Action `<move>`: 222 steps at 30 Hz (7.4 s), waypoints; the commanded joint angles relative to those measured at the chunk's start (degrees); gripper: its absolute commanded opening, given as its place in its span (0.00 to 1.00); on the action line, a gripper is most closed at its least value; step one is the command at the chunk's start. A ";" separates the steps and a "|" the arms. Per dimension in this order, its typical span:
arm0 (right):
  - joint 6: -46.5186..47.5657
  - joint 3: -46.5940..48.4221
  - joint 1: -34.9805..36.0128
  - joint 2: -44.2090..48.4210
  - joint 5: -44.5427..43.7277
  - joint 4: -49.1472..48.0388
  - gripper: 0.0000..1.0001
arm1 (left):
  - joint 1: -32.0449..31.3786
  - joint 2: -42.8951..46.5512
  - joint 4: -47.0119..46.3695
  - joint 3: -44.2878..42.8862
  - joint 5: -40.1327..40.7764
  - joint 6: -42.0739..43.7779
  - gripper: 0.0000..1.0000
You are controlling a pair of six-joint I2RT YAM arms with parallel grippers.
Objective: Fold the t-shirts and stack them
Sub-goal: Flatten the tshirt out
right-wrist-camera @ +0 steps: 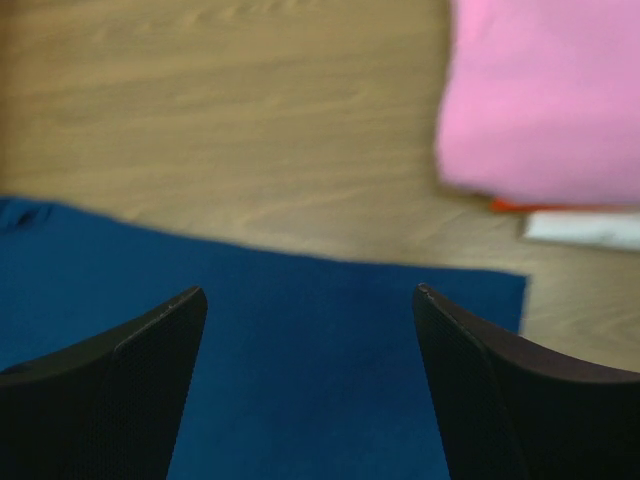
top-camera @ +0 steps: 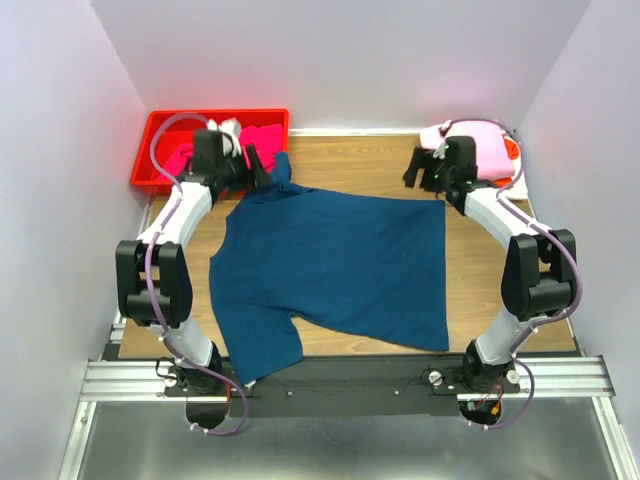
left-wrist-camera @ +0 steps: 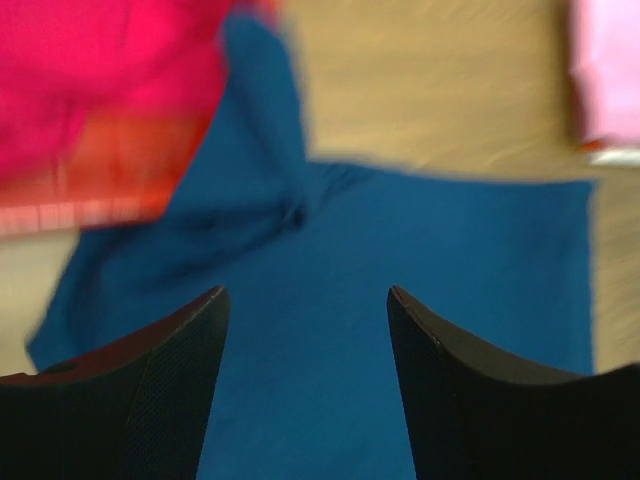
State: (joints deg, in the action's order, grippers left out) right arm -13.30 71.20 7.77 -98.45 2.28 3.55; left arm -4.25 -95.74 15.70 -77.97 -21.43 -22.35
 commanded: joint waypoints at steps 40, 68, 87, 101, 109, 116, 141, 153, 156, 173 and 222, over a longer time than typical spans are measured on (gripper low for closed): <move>-8.85 13.26 0.14 -23.54 -0.11 9.54 0.90 | 0.56 -16.59 -11.13 0.98 -0.81 -2.70 0.76; -12.80 -8.53 6.12 -7.27 9.41 11.83 0.89 | -2.34 3.47 -4.97 28.84 9.92 -8.24 0.75; -15.09 7.72 6.03 -21.94 -0.35 12.27 0.89 | -1.99 -15.78 -8.68 8.38 9.39 -6.04 0.76; -7.97 16.17 6.12 -21.70 4.22 13.50 0.89 | -1.99 -10.88 -11.57 6.16 8.33 -0.68 0.77; -6.47 8.00 8.66 -13.88 7.56 13.94 0.89 | -2.16 -2.18 -12.28 17.48 7.80 -2.17 0.77; -8.93 1.05 10.78 -13.07 8.44 13.94 0.88 | -2.08 1.53 -15.44 27.87 7.11 -4.98 0.77; -9.11 14.93 10.77 -21.61 4.92 14.20 0.87 | 0.74 -4.05 -14.23 17.74 7.97 -4.55 0.77; -11.75 10.11 10.69 -12.12 2.64 14.90 0.88 | 0.21 19.62 10.12 30.51 32.68 -10.43 0.76; -13.33 5.63 10.51 -8.69 2.02 15.08 0.88 | 0.21 21.39 12.33 31.74 34.00 -10.26 0.73; -16.41 -5.45 8.75 -0.95 -1.84 15.34 0.89 | 0.12 13.92 16.90 35.00 25.92 -9.38 0.51; -20.98 -18.11 -0.48 4.32 -5.62 33.98 0.42 | -2.16 10.84 14.18 34.82 19.76 -5.16 0.00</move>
State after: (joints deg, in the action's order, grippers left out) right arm -34.68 53.89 7.75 -93.12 -4.67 35.94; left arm -5.98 -84.44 29.34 -44.58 -0.27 -28.25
